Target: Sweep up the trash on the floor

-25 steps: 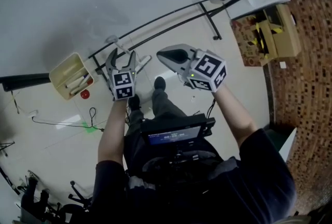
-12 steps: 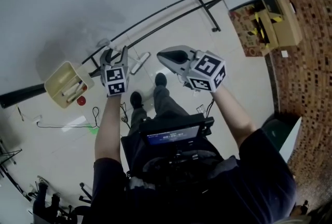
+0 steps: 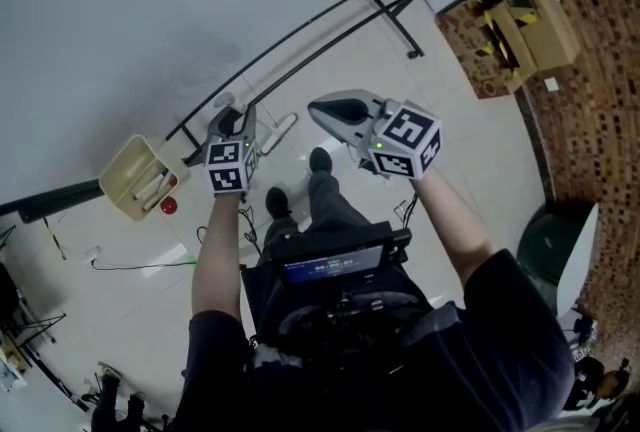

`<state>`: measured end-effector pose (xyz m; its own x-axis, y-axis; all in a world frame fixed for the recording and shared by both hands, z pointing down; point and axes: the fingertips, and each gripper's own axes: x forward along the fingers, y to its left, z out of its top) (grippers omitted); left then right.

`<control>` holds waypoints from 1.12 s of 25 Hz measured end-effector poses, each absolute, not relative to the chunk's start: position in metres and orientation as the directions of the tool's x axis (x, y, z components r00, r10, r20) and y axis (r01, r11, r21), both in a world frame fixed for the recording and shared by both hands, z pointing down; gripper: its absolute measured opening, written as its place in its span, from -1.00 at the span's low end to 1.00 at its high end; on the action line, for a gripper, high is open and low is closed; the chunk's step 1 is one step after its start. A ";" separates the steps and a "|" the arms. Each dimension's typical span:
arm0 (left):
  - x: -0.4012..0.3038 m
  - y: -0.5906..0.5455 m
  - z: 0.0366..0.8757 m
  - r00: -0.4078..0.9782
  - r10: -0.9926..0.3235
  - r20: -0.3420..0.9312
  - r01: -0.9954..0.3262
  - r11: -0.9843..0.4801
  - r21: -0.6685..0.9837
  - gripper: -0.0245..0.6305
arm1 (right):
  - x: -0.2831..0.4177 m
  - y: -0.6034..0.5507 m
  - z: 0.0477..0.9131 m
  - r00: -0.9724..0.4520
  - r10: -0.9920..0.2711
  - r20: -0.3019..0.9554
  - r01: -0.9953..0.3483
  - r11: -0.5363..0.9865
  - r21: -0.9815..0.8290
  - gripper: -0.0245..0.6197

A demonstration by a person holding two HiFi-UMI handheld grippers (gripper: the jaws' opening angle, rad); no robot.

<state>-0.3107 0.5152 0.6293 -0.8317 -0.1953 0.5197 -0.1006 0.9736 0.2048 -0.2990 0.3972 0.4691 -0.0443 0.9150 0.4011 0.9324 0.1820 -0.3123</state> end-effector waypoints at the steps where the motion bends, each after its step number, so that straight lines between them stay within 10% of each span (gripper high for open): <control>1: -0.310 0.511 0.629 -0.827 -0.211 0.522 -0.113 0.970 0.213 -0.63 | -0.299 0.400 0.465 -0.054 0.917 0.396 0.937 0.184 -0.299 -0.88; 10: -0.302 0.490 0.615 -0.792 -0.295 0.535 -0.206 0.953 0.221 -0.63 | -0.282 0.446 0.438 -0.055 0.908 0.415 0.977 0.135 -0.166 -0.88; 28: -0.291 0.411 0.497 -0.738 -0.538 0.408 -0.528 0.836 0.147 -0.63 | -0.281 0.440 0.409 -0.266 0.850 0.455 0.952 0.306 -0.016 -0.23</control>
